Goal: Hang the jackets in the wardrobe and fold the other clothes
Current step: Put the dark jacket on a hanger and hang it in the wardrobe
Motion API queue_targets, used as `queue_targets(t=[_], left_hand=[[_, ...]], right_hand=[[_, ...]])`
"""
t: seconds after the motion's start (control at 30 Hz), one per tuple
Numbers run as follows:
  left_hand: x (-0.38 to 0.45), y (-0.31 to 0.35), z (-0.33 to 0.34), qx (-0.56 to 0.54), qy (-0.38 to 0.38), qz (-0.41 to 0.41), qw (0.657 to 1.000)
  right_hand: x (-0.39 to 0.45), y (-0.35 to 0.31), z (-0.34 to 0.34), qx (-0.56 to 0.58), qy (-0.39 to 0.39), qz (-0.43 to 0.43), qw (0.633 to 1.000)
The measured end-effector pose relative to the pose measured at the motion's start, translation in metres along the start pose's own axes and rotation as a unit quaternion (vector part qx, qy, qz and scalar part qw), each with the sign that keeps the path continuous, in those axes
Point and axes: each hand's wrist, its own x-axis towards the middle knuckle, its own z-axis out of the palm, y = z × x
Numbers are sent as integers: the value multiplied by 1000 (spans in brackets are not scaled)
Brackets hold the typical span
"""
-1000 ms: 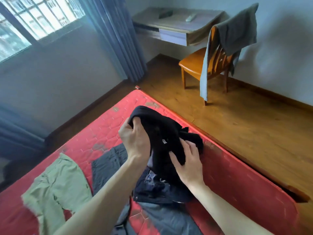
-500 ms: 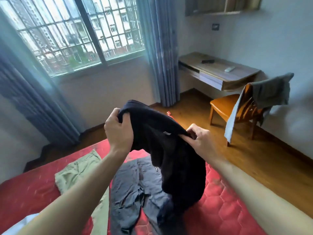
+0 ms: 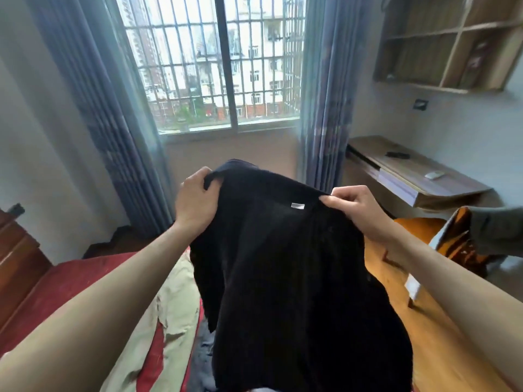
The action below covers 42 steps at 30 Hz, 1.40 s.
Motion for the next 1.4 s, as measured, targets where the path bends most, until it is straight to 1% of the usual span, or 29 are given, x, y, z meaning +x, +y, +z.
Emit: queue_targets(t=[0.07, 0.13, 0.2, 0.23, 0.27, 0.3, 0.37, 0.4, 0.43, 0.5, 0.57, 0.63, 0.67, 0.7, 0.73, 0.8, 0.9, 0.97, 1.0, 1.03, 1.1, 1.17, 1.23, 1.3, 1.37, 1.4], left_hand=[[0, -8, -13, 22, -48, 3, 999], [-5, -16, -25, 41, -90, -1, 995], [-12, -19, -37, 59, -116, 6, 991], [-16, -21, -43, 88, -129, 21, 987], [-18, -23, -50, 144, -146, 55, 977], [-20, -25, -55, 220, -169, 103, 955], [-25, -27, -65, 357, -206, 172, 895], [-27, -29, -69, 383, -220, 178, 879], [-31, -34, -72, 385, -230, 176, 876], [-41, -41, -75, 358, -222, 179, 889], [-54, -48, -71, 327, -184, 159, 913], [-67, -50, -61, 260, -163, 71, 949], [-73, -52, -55, 217, -168, 17, 961], [-79, -52, -51, 178, -180, -26, 967], [-85, -53, -46, 148, -192, -52, 969], [-96, -57, -40, 124, -191, -68, 971], [-106, -63, -34, 89, -153, -46, 983], [-109, -64, -35, 72, -124, 3, 990], [-110, -64, -36, 76, -121, 46, 989], [-111, -63, -36, 95, -115, 98, 984], [-110, -62, -34, 161, -95, 201, 962], [-104, -64, -34, 215, -73, 245, 942], [-94, -64, -37, 238, -57, 243, 939], [-86, -60, -39, 244, -40, 229, 941], [-80, -53, -42, 238, -24, 195, 951], [-77, -50, -44, 225, -17, 164, 960]], right_hand=[[5, -10, -3, 59, -18, 24, 998], [8, -18, -4, 84, -33, 31, 995], [12, -27, -1, 68, -46, 25, 996], [14, -30, 1, 43, -47, 14, 998], [16, -34, 5, 7, -43, -2, 999], [17, -37, 10, -27, -34, -15, 999], [19, -42, 23, -80, -15, -50, 995], [19, -46, 29, -101, -10, -68, 993], [20, -48, 36, -113, -5, -80, 990], [21, -55, 50, -125, -1, -96, 987], [24, -62, 62, -139, -2, -114, 984], [25, -72, 72, -140, -13, -132, 981], [25, -77, 75, -136, -26, -137, 981], [26, -81, 78, -131, -45, -138, 981], [27, -84, 80, -127, -68, -135, 980], [27, -88, 78, -108, -121, -108, 981], [29, -83, 67, -52, -191, -45, 979], [32, -75, 60, -3, -211, -2, 978], [33, -71, 58, 26, -209, 17, 977], [35, -68, 58, 53, -204, 33, 977], [38, -66, 58, 80, -189, 48, 978], [41, -67, 59, 47, -187, 23, 981], [46, -69, 63, -2, -188, -11, 982], [54, -61, 69, -64, -170, -33, 983], [59, -51, 77, -134, -139, -57, 980], [60, -46, 80, -157, -121, -74, 977]])
